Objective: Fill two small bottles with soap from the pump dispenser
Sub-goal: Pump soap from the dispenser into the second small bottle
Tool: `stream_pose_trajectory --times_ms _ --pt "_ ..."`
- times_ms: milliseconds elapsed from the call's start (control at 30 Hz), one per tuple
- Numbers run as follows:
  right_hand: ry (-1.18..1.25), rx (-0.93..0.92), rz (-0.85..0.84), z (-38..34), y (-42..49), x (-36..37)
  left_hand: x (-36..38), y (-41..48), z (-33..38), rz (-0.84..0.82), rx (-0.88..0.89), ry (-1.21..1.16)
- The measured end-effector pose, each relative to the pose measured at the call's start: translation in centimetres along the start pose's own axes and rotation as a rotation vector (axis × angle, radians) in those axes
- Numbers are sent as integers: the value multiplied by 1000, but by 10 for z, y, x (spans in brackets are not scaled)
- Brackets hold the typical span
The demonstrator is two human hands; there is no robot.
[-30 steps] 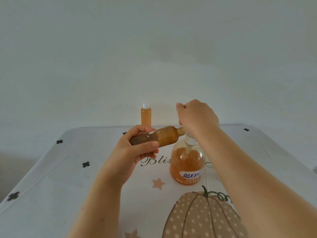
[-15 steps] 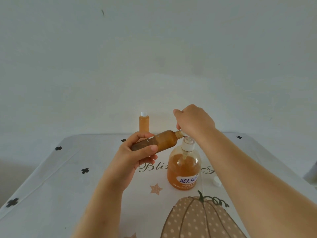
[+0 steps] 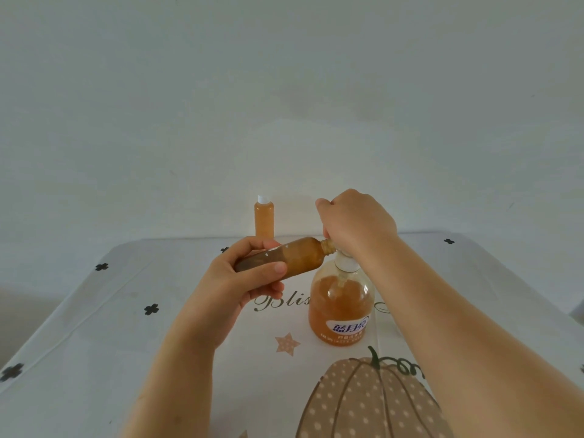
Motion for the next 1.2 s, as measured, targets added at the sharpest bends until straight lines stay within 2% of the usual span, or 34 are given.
stream_pose_trajectory --times_ms 400,700,1200 --pt "46 9 6 -3 -3 -5 3 -3 0 -24 13 -22" --pt "-49 19 -29 -11 -3 -14 5 -6 4 -22 21 -35" --pt "9 -4 11 1 0 0 0 -1 1 -49 4 6"
Point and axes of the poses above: each hand's wrist, its own y-axis towards the middle knuckle, its own x-axis out of the palm, z = x × y, the point moved 3 cm from there along y, towards the middle knuckle, and after that the axes turned 13 degrees about y, right-handed, at the moved point
